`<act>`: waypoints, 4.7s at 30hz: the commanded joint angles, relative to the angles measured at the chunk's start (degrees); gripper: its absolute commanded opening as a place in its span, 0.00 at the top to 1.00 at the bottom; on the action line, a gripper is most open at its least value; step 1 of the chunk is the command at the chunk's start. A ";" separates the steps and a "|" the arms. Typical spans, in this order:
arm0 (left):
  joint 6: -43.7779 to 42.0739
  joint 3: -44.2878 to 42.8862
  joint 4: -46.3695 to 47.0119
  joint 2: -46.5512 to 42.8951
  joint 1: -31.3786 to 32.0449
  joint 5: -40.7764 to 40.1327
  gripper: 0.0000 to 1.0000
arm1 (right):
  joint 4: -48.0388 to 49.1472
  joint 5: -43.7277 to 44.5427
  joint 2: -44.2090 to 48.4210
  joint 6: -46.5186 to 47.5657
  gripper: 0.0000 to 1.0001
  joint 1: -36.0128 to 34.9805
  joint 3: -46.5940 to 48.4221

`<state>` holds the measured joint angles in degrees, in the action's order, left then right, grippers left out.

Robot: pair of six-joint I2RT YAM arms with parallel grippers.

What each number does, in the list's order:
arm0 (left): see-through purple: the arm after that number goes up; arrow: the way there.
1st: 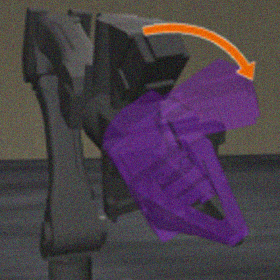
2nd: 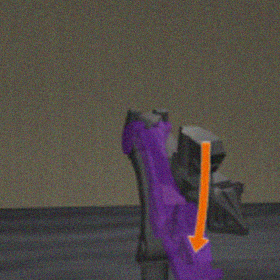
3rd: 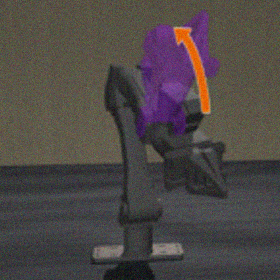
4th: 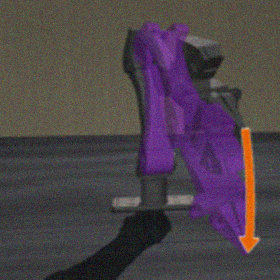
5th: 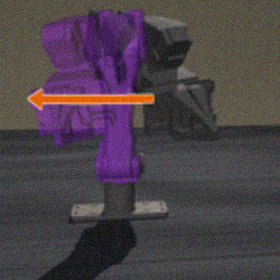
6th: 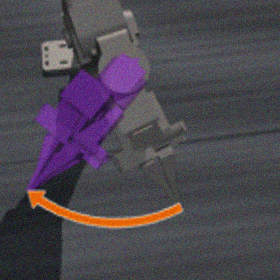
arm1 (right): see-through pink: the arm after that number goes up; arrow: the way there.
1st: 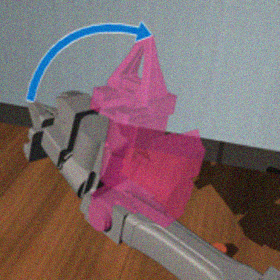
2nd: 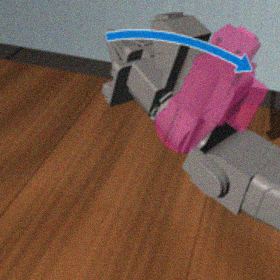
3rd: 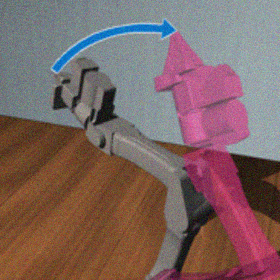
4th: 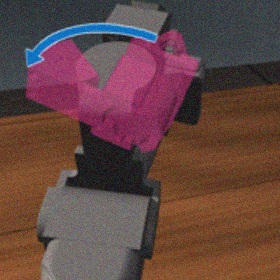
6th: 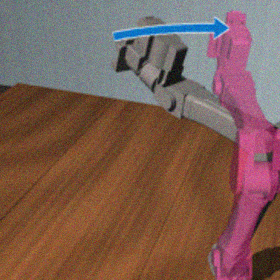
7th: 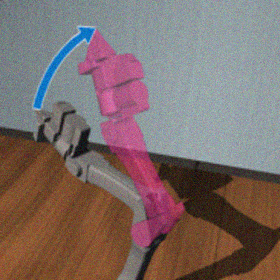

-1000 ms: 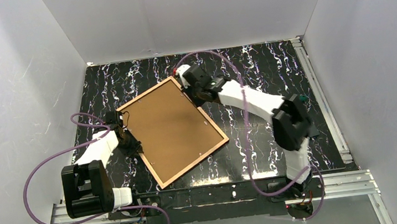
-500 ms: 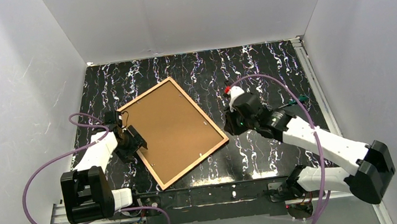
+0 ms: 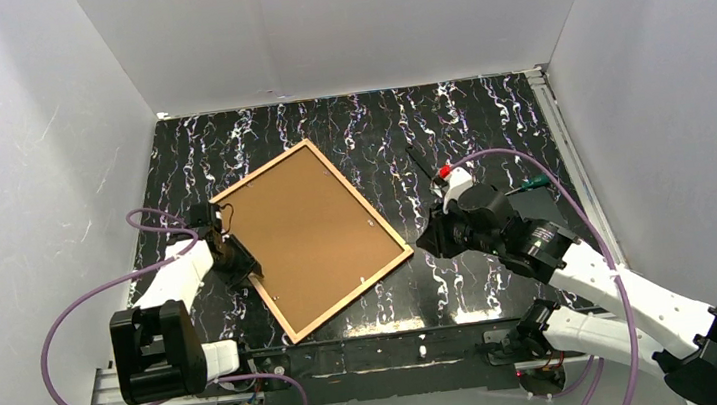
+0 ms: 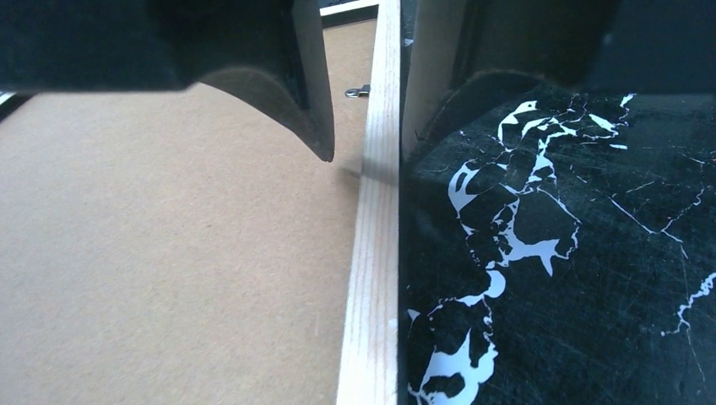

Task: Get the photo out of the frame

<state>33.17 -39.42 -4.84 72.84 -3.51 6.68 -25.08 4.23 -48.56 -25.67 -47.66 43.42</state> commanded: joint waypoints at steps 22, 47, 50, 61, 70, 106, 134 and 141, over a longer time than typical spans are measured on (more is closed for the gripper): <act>37.12 10.25 -14.64 -9.16 0.18 -8.99 1.00 | 4.47 -2.02 -1.49 -1.99 0.99 -1.15 -1.98; 17.47 0.64 -11.08 -18.52 32.17 -5.75 0.19 | 0.02 10.19 2.59 -2.80 0.99 -1.33 -1.34; 3.21 -3.97 -5.70 -11.38 35.45 7.82 0.18 | -4.73 16.79 6.20 -4.12 0.99 -1.30 -0.51; -22.50 -23.45 -5.96 15.98 58.85 -2.11 0.23 | -17.26 29.64 18.71 -10.57 0.99 -1.21 1.27; -22.27 -30.51 -6.68 29.86 67.93 -25.89 0.50 | -20.05 30.88 24.35 -9.16 0.99 -1.21 1.04; 33.65 -68.62 -13.36 55.79 57.10 -35.01 0.67 | -18.83 27.78 20.23 -9.52 0.99 -1.23 0.29; -5.44 -2.91 -6.20 -16.63 41.84 13.45 0.12 | -7.34 15.76 -34.49 9.89 0.99 -1.14 25.12; 9.92 9.84 4.48 -17.28 41.93 19.32 0.15 | -5.90 10.94 -52.03 21.88 0.99 0.13 41.83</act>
<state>35.57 -34.06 -0.95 55.72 38.70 22.02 -32.84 18.37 -97.17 -11.14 -48.38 79.11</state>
